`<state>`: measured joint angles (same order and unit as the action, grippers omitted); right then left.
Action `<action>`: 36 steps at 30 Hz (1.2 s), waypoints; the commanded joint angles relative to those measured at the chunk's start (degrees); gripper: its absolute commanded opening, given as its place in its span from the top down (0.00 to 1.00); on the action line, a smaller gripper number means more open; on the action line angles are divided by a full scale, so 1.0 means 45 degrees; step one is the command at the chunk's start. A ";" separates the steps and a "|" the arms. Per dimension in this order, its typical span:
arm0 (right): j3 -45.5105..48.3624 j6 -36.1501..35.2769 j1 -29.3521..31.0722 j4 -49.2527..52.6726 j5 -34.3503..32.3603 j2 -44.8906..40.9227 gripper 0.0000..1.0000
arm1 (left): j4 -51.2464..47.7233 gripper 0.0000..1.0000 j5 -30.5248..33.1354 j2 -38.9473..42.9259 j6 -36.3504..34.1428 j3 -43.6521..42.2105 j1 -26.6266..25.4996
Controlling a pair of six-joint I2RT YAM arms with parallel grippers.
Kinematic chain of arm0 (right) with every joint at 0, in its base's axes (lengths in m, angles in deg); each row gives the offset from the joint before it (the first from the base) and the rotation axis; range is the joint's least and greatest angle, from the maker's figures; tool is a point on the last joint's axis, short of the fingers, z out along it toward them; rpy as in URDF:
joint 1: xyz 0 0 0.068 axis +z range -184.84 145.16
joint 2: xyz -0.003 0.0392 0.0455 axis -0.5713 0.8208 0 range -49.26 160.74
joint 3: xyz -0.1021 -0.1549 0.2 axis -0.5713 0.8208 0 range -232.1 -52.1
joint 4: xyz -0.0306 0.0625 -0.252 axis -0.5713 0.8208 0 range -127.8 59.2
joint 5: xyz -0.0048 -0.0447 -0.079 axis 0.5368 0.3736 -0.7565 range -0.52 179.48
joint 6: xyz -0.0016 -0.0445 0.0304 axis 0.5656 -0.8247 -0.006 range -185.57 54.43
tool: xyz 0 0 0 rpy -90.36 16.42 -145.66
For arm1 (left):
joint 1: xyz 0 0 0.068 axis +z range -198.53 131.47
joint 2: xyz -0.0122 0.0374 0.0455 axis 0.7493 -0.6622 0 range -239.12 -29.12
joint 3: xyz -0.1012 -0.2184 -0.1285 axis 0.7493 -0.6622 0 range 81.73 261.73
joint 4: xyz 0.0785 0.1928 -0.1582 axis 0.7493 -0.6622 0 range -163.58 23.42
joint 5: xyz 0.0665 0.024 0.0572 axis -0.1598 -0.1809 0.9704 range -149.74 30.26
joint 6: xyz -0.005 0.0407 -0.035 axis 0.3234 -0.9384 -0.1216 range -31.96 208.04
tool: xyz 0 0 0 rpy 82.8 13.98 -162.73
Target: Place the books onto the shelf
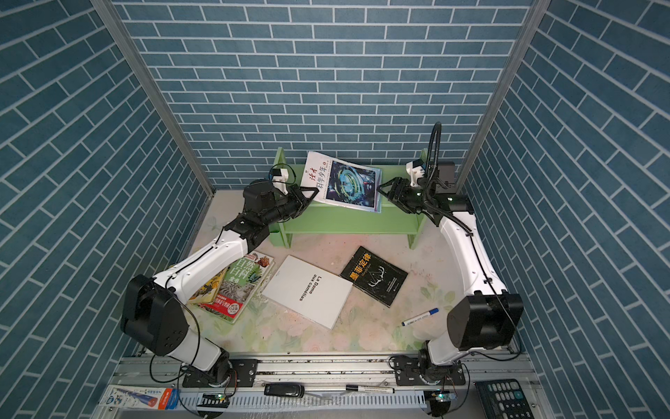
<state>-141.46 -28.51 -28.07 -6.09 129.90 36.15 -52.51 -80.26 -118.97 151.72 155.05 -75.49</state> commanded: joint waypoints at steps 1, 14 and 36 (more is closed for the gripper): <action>0.0945 -0.0071 0.0001 -0.0633 -0.0204 -0.0957 0.33 | 0.0433 0.90 0.0947 0.0239 0.0442 -0.0310 -0.0148; 0.3677 0.0415 0.0141 -0.2141 -0.0107 -0.2934 0.33 | 0.0429 0.91 0.2258 -0.0338 0.1191 0.0228 -0.0624; 0.3146 0.0709 0.0733 -0.4299 -0.1386 -0.2056 0.33 | -0.0578 0.38 0.1807 -0.0107 0.0986 0.0055 -0.0707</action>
<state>-124.67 -26.52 -25.67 -22.84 125.44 26.42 -51.27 -73.22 -121.35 156.70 155.75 -78.59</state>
